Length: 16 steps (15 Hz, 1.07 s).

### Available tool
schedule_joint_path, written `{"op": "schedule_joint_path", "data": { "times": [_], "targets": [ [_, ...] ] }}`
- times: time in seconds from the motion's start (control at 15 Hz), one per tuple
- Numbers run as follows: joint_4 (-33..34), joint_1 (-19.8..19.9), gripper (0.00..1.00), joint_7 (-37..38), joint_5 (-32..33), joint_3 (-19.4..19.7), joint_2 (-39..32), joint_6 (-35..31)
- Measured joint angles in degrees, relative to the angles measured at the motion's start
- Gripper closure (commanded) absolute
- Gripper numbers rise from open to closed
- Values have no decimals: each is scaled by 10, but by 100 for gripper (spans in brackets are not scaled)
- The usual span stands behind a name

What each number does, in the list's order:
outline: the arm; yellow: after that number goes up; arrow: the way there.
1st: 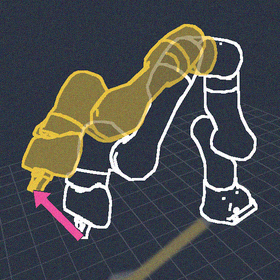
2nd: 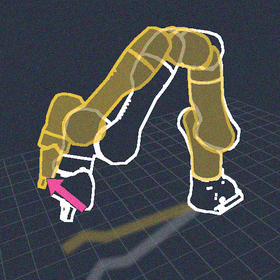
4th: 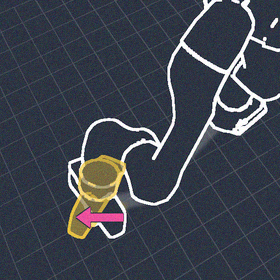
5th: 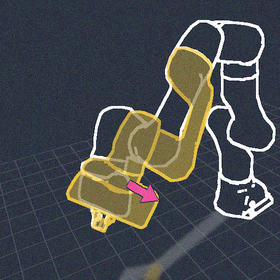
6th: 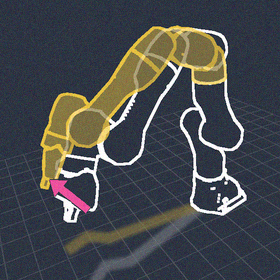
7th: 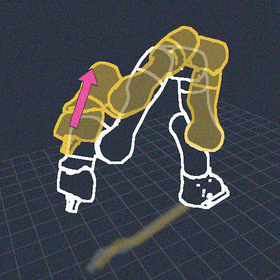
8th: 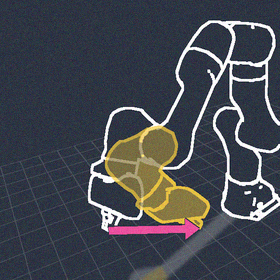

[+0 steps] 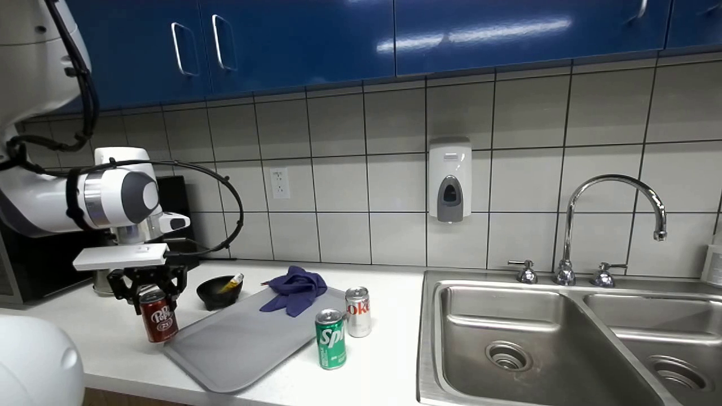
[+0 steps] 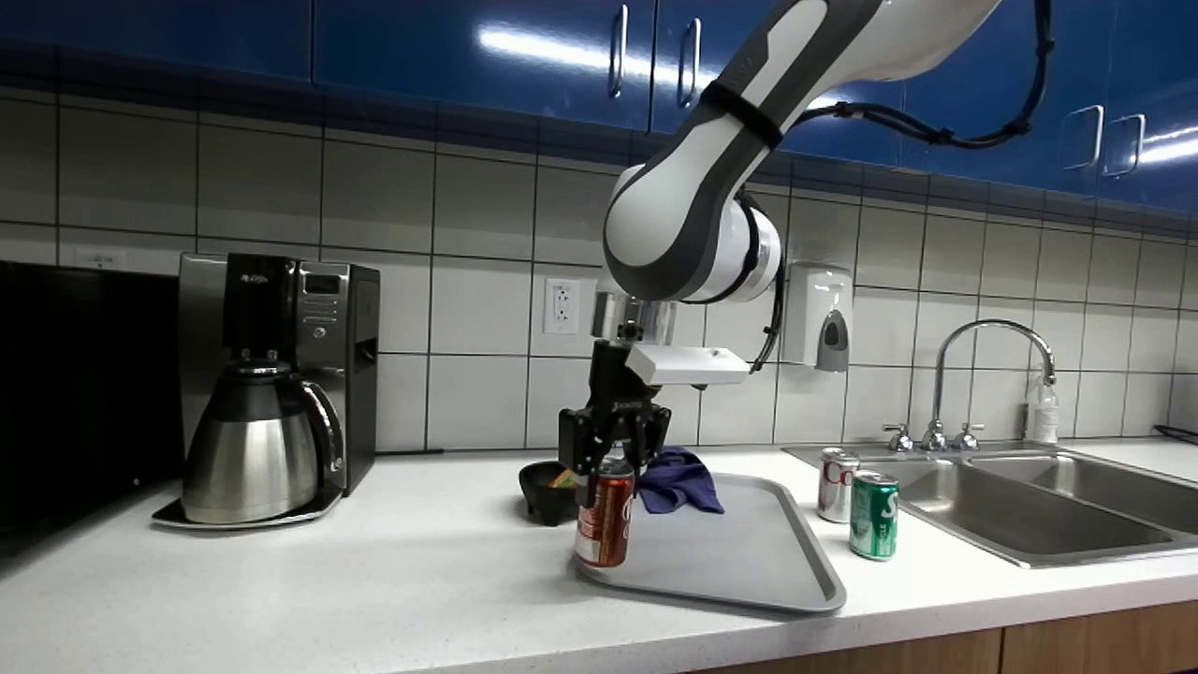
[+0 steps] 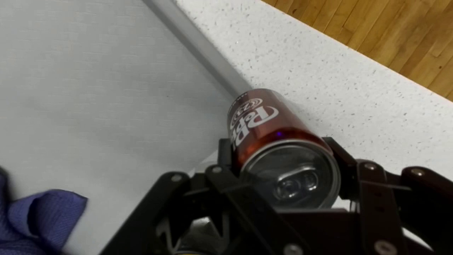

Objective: Take all three cans off of the tray

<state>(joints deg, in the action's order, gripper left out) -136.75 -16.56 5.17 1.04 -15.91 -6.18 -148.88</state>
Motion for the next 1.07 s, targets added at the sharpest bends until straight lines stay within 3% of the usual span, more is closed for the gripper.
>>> {"op": "schedule_joint_path", "data": {
  "times": [1.07],
  "targets": [
    [7,-27,62,0,0,-15,-16,4]
  ]
}}
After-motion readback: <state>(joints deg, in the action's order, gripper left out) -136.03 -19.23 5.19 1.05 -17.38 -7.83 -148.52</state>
